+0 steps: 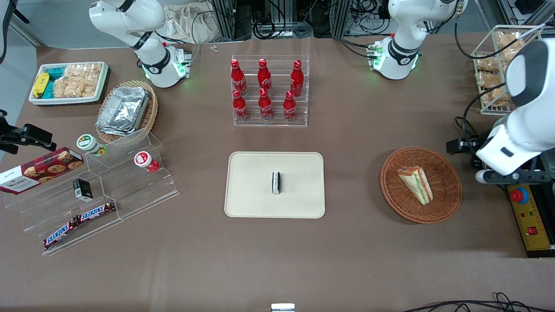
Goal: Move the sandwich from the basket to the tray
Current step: 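Move the left gripper over the wicker basket and lower toward the sandwich, then close the left gripper on the wrapped sandwich and lift it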
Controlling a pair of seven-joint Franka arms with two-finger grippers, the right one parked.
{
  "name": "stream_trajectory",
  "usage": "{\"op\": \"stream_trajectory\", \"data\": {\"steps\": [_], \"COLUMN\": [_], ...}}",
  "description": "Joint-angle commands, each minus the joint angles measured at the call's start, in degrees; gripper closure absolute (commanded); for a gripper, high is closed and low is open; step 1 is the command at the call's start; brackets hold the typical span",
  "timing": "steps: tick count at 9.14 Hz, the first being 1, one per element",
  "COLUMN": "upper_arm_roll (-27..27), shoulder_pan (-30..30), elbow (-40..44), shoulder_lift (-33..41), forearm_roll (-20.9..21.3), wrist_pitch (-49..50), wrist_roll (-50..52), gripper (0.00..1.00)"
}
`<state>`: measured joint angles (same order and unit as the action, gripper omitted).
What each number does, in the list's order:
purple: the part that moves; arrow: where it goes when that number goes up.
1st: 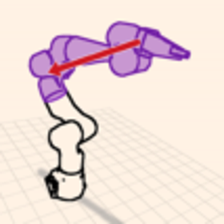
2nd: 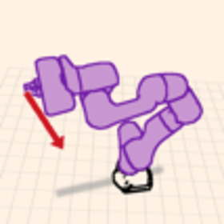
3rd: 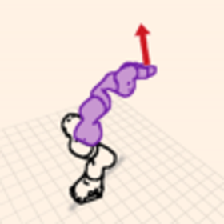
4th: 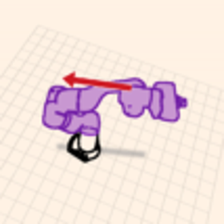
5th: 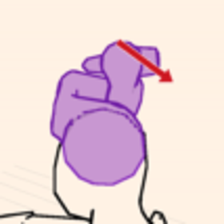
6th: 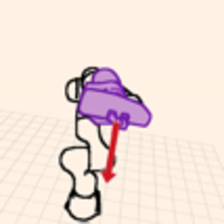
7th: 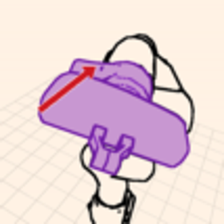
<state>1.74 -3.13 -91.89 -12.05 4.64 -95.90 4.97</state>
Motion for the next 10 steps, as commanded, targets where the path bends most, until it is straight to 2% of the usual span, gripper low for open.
{"op": "stream_trajectory", "data": {"steps": [1, 4, 6, 10], "upper_arm_roll": [-0.1, 0.0, 0.0, 0.0], "shoulder_pan": [0.2, 0.2, 0.1, 0.4], "elbow": [-6.6, -15.7, -16.7, -16.9], "shoulder_lift": [-0.7, -1.6, -5.9, -11.5], "forearm_roll": [0.3, -0.4, -0.2, -0.4], "wrist_pitch": [-7.7, -22.9, -30.0, -31.6], "wrist_roll": [6.6, 18.9, 29.9, 31.4], "gripper": [0.0, 0.0, 0.0, 0.0]}}
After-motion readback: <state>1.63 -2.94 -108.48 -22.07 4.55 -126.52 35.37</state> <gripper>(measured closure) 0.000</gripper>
